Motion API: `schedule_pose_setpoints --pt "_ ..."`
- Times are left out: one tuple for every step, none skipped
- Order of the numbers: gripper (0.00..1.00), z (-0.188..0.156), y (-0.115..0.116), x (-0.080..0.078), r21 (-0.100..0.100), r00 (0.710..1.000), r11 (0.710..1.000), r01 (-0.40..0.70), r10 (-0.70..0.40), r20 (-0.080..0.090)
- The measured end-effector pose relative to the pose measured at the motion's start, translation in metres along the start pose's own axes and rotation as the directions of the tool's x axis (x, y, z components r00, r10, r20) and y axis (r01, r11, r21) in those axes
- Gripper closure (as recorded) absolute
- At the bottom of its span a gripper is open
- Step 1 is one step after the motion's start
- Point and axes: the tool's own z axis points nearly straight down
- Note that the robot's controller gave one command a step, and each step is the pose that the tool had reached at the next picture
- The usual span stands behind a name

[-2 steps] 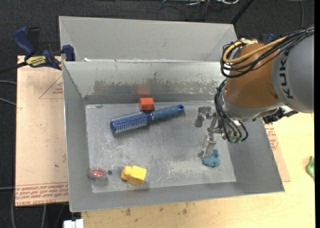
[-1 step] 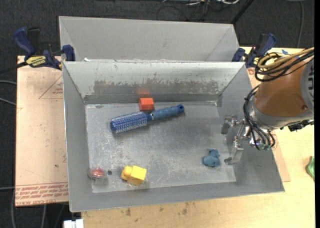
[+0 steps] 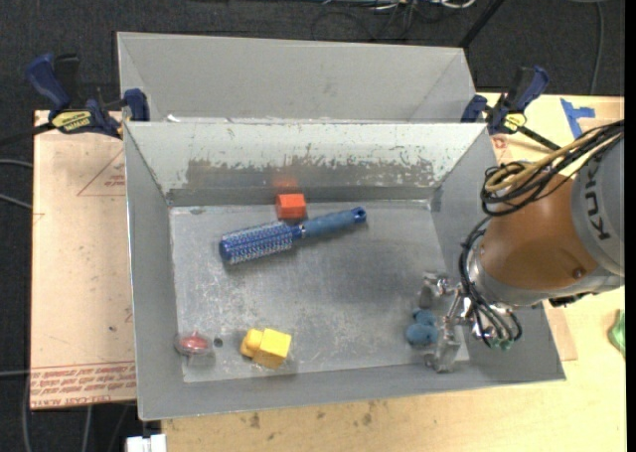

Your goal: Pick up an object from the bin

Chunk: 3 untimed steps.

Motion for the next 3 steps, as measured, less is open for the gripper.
schedule_pose_setpoints --pt "1.0 -0.002 -0.001 -0.002 0.001 1.0 1.0 0.001 -0.001 0.002" --pt "0.0 -0.003 -0.001 -0.003 0.001 1.0 1.0 0.001 -0.001 0.006" --pt "0.0 0.002 0.022 -0.004 0.002 0.998 0.998 0.067 -0.067 0.008"
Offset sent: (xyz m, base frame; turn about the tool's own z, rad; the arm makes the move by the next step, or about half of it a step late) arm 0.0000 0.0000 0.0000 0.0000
